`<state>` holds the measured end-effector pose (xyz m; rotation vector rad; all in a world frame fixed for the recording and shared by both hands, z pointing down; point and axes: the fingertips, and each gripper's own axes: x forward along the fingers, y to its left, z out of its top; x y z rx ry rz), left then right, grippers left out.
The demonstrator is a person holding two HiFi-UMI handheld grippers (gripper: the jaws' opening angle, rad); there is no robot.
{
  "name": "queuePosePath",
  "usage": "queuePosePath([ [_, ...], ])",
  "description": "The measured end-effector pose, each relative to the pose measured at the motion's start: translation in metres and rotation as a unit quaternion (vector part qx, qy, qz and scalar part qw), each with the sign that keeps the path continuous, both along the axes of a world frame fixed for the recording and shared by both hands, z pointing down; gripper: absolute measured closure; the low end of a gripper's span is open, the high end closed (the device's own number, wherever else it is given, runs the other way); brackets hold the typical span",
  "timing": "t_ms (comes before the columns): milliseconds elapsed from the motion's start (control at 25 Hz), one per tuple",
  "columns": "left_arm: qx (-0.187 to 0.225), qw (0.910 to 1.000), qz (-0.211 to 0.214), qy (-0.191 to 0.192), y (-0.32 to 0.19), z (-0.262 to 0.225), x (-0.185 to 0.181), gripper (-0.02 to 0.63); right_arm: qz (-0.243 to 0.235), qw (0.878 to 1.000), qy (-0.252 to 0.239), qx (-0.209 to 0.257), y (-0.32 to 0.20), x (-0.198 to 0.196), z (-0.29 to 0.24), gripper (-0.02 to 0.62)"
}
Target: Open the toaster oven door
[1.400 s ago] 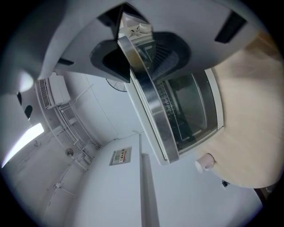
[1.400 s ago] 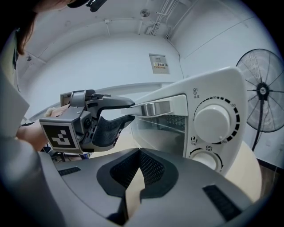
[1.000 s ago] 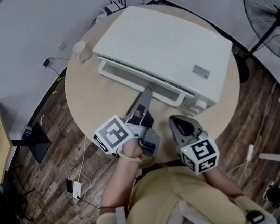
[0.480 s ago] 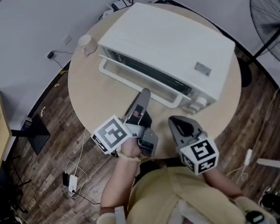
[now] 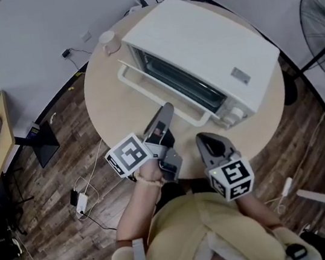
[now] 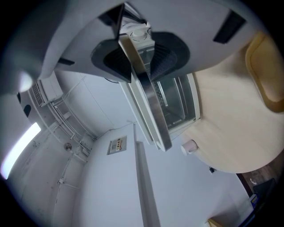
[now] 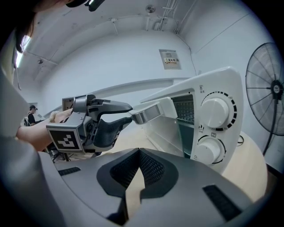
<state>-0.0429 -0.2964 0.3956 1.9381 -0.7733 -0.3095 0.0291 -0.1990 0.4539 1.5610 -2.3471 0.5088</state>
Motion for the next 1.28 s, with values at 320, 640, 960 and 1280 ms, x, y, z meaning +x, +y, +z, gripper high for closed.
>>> queuePosePath([
  [320, -0.002, 0.9999, -0.016, 0.001, 0.009, 0.007, -0.010, 0.477, -0.028, 1.000, -0.001, -0.005, 0.006, -0.010, 0.004, 0.592],
  [640, -0.006, 0.9994, -0.032, 0.014, 0.021, 0.011, -0.017, 0.491, -0.045, 0.999, -0.002, -0.012, 0.013, -0.016, 0.010, 0.592],
  [960, -0.006, 0.9987, -0.040, 0.031, 0.028, 0.017, -0.021, 0.505, -0.060, 0.998, -0.003, -0.021, 0.020, -0.023, 0.016, 0.592],
  [1280, -0.016, 0.9983, -0.055, 0.015, 0.037, 0.028, -0.033, 0.517, -0.064, 0.997, 0.000, -0.031, 0.025, -0.023, 0.024, 0.592],
])
